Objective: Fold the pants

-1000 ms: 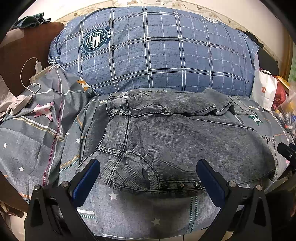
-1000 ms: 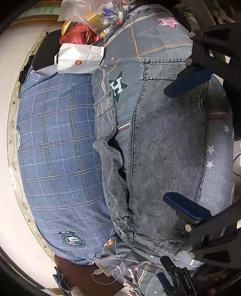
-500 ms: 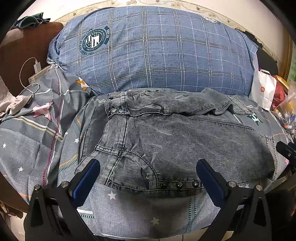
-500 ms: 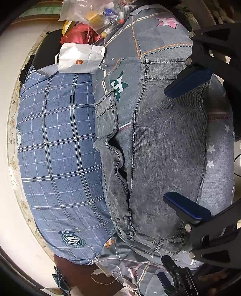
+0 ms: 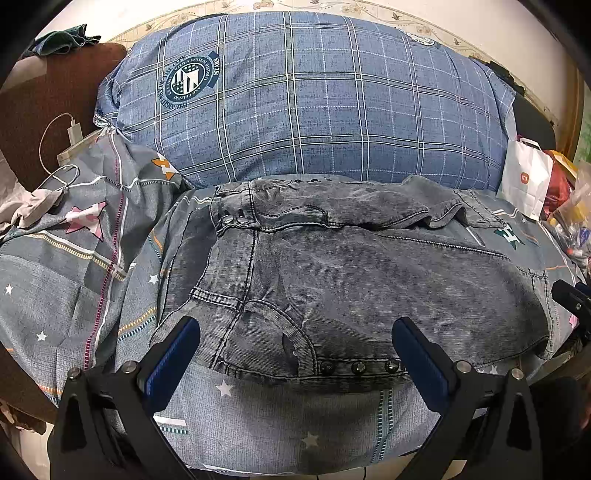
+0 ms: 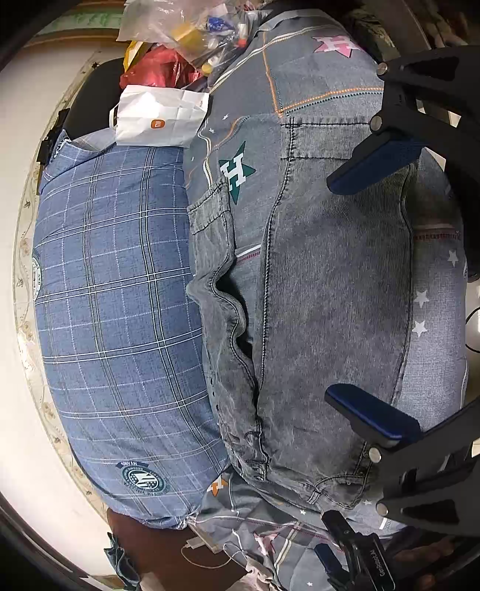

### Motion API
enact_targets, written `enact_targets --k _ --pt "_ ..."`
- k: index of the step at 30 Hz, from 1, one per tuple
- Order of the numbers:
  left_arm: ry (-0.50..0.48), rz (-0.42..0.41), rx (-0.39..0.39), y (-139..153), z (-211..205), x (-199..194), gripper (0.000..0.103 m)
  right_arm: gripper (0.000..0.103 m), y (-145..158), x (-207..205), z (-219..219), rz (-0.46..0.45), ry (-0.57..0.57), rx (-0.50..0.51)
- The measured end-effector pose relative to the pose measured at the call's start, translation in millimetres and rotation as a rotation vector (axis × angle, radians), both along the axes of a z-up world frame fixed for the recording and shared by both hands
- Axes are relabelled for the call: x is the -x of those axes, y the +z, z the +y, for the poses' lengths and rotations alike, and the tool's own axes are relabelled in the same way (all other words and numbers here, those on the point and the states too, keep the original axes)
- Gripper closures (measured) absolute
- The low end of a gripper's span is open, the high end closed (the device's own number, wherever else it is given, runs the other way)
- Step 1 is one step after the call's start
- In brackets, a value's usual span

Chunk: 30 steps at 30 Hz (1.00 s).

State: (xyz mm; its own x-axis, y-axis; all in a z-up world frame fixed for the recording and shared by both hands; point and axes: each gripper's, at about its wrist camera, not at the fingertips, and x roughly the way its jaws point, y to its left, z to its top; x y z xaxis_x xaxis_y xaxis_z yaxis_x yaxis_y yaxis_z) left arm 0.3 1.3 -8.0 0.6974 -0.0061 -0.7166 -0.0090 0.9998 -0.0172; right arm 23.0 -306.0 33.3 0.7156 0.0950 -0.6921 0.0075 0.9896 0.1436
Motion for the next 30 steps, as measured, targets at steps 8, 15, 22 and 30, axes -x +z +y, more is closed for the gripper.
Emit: enact_targets --k 8,15,22,30 --pt "0.006 0.007 -0.005 -1 1 0 0.000 0.000 0 -1 1 0.002 0.000 -0.001" --pt "0.017 0.057 0.085 -8 32 -14 0.000 0.000 0 2 -36 0.042 -0.027 -0.062" --pt "0.156 0.246 0.113 -49 110 -71 0.000 0.000 -41 6 -168 0.224 -0.284 -0.308" --pt "0.079 0.300 0.090 -70 102 -78 0.000 0.000 -56 -50 -193 0.273 -0.235 -0.328"
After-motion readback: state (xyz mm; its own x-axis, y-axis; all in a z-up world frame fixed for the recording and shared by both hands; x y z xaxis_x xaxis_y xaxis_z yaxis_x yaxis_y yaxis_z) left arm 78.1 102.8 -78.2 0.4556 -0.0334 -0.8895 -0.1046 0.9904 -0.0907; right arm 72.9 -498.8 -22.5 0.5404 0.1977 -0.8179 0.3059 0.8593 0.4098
